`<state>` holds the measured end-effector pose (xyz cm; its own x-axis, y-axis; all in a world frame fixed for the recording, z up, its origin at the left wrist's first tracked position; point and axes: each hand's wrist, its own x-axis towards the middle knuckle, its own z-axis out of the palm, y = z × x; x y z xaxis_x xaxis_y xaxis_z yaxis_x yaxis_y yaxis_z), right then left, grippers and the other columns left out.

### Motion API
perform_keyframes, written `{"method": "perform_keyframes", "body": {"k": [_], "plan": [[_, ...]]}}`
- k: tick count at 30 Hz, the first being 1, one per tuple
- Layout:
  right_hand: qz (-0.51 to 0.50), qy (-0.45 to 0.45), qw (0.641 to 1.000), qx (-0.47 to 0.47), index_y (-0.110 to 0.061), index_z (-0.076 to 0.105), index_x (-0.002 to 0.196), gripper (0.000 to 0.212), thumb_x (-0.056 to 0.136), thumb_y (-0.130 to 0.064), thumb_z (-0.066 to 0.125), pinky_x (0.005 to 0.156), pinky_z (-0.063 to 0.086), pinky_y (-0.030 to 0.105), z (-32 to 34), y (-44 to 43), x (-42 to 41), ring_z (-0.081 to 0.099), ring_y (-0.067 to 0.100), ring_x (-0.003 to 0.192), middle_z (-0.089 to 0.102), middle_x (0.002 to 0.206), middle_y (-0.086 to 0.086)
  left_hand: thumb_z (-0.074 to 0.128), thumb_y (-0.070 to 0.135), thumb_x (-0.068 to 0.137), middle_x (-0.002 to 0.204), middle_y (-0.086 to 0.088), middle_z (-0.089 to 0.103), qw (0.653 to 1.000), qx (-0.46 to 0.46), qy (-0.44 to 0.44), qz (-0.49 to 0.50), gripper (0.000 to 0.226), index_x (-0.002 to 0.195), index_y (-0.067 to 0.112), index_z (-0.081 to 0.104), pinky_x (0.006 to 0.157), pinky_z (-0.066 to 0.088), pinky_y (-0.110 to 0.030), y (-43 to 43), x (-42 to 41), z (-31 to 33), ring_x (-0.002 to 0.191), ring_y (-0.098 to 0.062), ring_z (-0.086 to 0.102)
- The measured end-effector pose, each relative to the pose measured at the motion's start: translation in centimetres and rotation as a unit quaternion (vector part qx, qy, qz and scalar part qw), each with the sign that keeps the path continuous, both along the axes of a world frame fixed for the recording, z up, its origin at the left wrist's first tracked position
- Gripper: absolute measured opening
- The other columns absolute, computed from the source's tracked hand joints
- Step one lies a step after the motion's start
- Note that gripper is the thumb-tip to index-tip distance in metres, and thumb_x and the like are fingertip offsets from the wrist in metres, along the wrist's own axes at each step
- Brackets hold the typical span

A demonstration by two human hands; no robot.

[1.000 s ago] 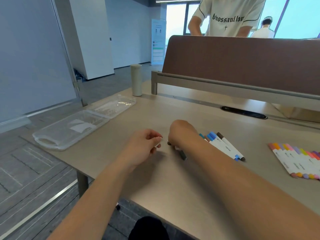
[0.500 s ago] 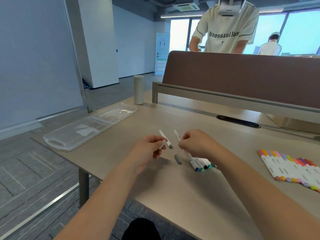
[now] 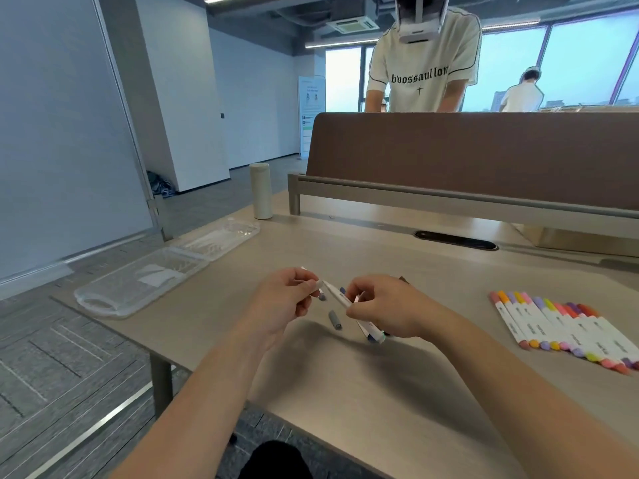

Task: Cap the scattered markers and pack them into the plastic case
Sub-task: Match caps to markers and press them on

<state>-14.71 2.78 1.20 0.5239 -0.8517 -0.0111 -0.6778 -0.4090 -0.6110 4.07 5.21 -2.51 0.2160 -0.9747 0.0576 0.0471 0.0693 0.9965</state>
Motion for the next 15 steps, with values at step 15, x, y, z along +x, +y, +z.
{"method": "perform_keyframes", "body": {"k": [15], "plan": [[0.007,0.016,1.000,0.011,-0.034,0.068,0.098,0.015,0.085,-0.029,0.062,0.070,0.049,0.025,-0.66,-0.72,-1.01,0.061,0.011,0.082,0.067,0.096,-0.007,0.052,0.000,0.097,0.065,-0.003,0.064,1.000,0.014,-0.018,0.011,0.019,0.089,0.005,0.068,0.054,0.037,-0.025,-0.30,-0.13,-0.37,0.056,-0.014,0.045]]}}
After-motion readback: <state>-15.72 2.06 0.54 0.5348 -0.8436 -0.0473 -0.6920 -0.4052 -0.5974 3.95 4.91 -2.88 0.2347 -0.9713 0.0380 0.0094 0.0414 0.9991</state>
